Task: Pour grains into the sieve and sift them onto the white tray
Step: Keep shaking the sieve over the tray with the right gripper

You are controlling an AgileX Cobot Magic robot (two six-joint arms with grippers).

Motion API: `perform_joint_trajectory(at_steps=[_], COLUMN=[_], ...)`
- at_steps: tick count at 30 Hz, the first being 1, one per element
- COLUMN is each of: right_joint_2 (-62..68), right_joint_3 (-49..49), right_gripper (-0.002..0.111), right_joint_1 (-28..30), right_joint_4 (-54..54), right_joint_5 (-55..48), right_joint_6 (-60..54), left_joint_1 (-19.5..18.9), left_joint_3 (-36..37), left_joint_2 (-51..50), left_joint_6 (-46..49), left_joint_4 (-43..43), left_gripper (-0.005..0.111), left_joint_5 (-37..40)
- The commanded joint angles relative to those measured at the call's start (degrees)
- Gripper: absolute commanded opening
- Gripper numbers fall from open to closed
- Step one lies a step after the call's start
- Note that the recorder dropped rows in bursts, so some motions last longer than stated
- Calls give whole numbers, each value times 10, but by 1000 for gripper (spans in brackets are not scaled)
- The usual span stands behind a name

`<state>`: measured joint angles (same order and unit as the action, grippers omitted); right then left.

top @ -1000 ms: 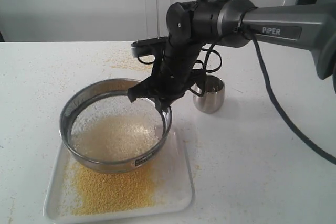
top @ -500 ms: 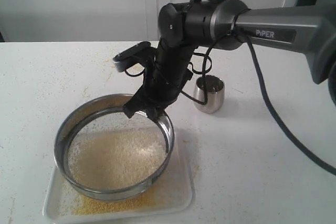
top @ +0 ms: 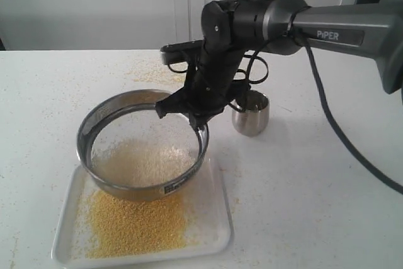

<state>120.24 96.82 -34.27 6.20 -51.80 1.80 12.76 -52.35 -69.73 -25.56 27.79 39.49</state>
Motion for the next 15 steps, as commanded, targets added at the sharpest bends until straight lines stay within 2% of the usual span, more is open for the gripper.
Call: perform_joint_trajectory(at_steps=[1, 2, 3, 6, 7, 9, 12, 14, 15], right_joint_2=[-13, -13, -13, -13, -13, -13, -14, -14, -14], right_joint_3=[5, 5, 5, 4, 4, 4, 6, 6, 6], right_gripper=[0, 0, 0, 0, 0, 0, 0, 0, 0], right_joint_1=[0, 0, 2, 14, 15, 4, -6, 3, 11], right_joint_4=[117, 123, 112, 47, 43, 87, 127, 59, -5], right_joint_5=[-48, -61, -59, -4, 7, -1, -72, -38, -9], right_joint_6=[-218, -271, -257, -14, 25, -41, -293, -161, -8], left_joint_1=[-1, -1, -1, -1, -1, -1, -1, -1, -1], left_joint_3=[4, 4, 4, 4, 4, 4, 4, 4, 4], left_joint_2=[5, 5, 5, 5, 5, 5, 5, 5, 5], left_joint_6=[-2, -2, -2, -2, -2, -2, -2, -2, -2], left_joint_4=[1, 1, 1, 1, 1, 1, 1, 1, 1], left_gripper=[0, 0, 0, 0, 0, 0, 0, 0, 0], left_joint_5=[6, 6, 6, 6, 6, 6, 6, 6, 6])
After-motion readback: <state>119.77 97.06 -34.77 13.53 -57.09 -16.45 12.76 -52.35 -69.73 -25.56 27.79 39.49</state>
